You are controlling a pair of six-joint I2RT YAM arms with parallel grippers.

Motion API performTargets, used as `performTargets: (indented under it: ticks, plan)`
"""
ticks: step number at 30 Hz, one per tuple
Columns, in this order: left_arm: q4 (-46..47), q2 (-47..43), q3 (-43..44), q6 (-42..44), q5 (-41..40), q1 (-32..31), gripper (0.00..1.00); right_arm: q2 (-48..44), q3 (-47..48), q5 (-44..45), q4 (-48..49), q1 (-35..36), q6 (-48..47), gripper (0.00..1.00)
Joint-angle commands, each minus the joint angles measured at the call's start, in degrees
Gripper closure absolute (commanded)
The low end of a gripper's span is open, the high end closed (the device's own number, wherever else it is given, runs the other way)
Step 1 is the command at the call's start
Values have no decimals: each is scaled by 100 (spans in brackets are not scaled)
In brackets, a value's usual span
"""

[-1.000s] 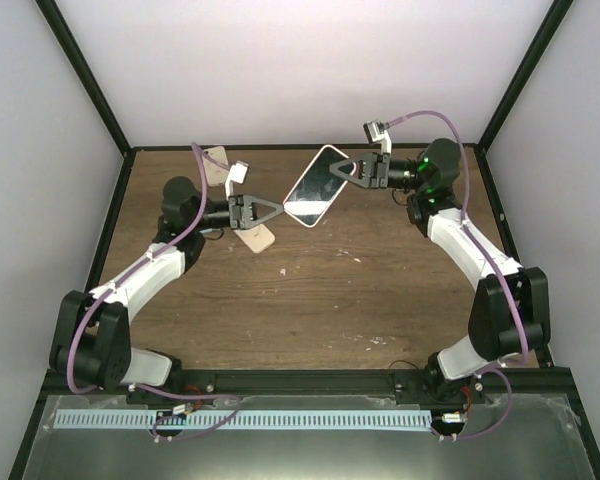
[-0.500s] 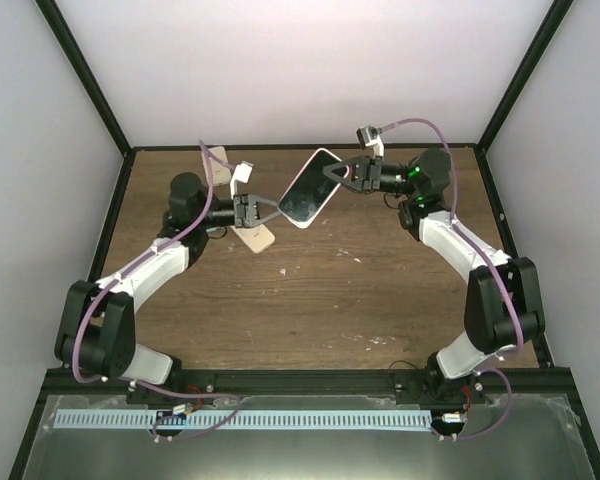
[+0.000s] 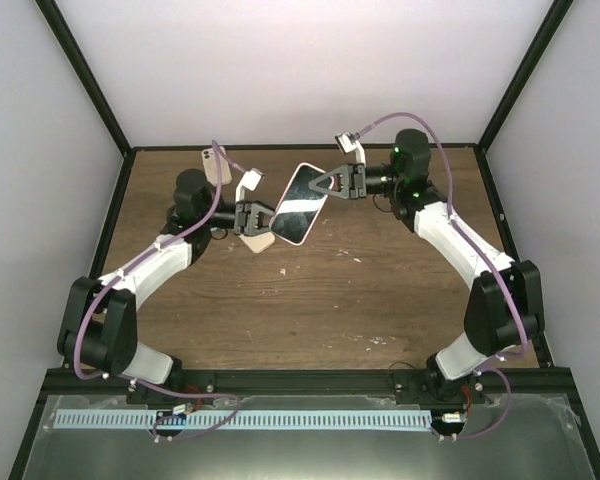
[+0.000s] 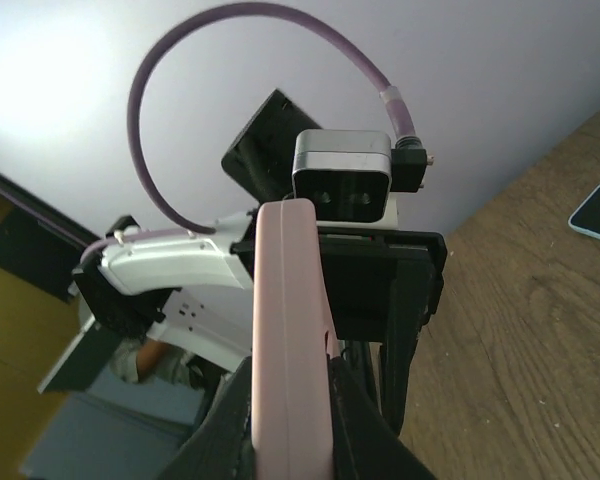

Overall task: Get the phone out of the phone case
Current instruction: Remove the phone case from the phone.

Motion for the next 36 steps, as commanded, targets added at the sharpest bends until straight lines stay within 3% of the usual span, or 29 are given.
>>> performTargets:
  ticks: [1,7,17,23,27,31,34,36]
  plan:
    - [-1904,-336,510,1492,-446,-279,62,-16,646,-960,-3057,541,-2613,99]
    - [-2630,-282,780,2024,-519,-368,62,310,1268,-911,-5172,911,-4498,99]
    - [-3887,-102,1521,3035,-701,-457,62,624,1414,-872,-6194,1443,-5367,99]
    - [-4285,-66,1660,3232,-662,-479,74,1035,2119,-777,-7079,1473,-6009,99]
    - [-3644,-235,1312,2496,-629,-461,88,1380,2908,-647,-7971,1432,-6690,99]
    - [-929,-387,366,27,-614,-418,99,1763,3784,-453,-8613,1196,-7001,99]
    - [-670,-409,199,-384,-750,-404,100,2004,4286,-367,-8760,921,-6930,96]
    - [-843,-434,200,-319,-917,-361,100,2045,4428,-262,-8594,725,-6744,85]
